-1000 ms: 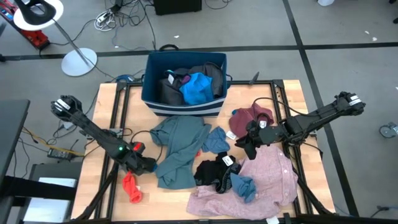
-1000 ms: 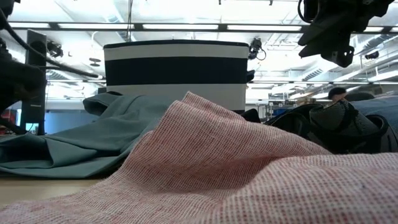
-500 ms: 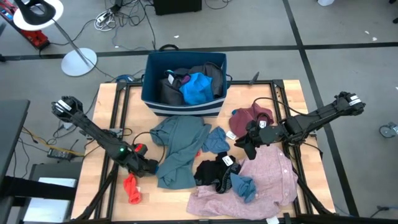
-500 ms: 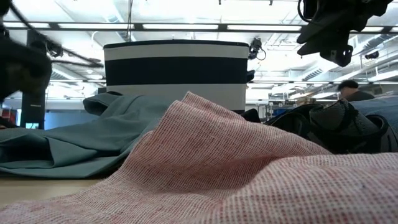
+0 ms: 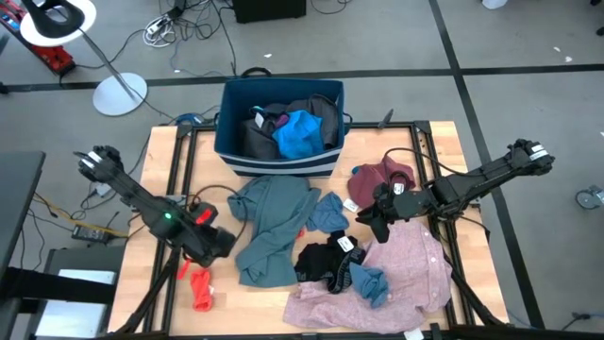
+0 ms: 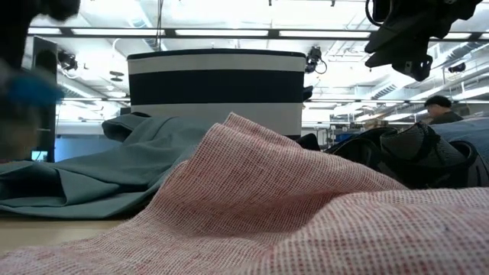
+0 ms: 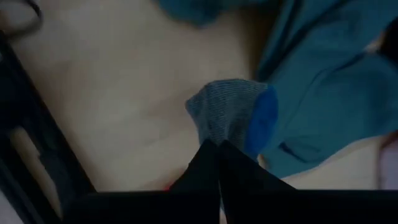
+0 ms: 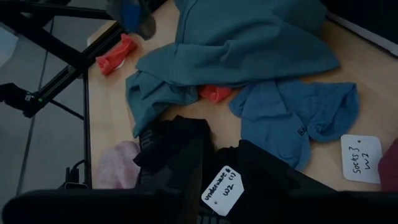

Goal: Sort clothes
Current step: Put the left gray sock into the blue bin

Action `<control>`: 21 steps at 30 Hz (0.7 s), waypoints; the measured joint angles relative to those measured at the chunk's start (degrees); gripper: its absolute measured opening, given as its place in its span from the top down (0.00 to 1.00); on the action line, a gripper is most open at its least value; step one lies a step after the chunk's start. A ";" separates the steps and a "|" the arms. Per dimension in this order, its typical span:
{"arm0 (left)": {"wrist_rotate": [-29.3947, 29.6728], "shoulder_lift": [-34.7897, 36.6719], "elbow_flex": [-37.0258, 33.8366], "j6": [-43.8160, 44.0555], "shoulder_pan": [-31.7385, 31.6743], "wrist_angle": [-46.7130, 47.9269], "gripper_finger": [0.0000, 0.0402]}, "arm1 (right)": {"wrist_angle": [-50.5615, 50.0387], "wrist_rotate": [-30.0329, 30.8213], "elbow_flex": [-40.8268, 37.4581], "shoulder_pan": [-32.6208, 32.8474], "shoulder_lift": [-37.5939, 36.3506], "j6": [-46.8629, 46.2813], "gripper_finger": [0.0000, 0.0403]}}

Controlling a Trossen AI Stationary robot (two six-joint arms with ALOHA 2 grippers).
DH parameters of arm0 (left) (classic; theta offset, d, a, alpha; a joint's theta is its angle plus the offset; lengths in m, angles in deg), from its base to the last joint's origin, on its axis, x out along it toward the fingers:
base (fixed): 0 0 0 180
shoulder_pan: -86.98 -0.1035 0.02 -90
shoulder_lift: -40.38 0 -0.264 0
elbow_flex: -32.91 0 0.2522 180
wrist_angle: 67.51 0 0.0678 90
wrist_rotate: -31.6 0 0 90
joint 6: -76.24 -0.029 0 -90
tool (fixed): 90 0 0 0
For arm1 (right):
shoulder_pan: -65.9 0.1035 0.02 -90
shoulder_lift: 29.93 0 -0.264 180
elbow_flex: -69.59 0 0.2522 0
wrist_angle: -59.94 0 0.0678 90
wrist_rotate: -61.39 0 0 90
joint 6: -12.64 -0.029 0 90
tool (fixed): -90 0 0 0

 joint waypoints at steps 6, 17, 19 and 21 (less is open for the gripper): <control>7.62 0.04 11.38 -3.05 -1.18 10.10 1.00 | 0.16 0.00 0.00 0.00 0.00 0.84 0.74; 19.29 0.04 24.47 -24.01 -12.56 10.67 1.00 | 0.22 0.00 0.00 -0.02 0.00 1.37 0.74; 20.42 0.04 26.85 -29.38 -15.71 9.62 1.00 | 0.22 0.00 0.00 -0.02 0.00 1.35 0.74; 20.70 0.04 29.21 -34.90 -18.99 8.72 1.00 | 0.22 0.00 0.00 -0.02 0.00 1.37 0.74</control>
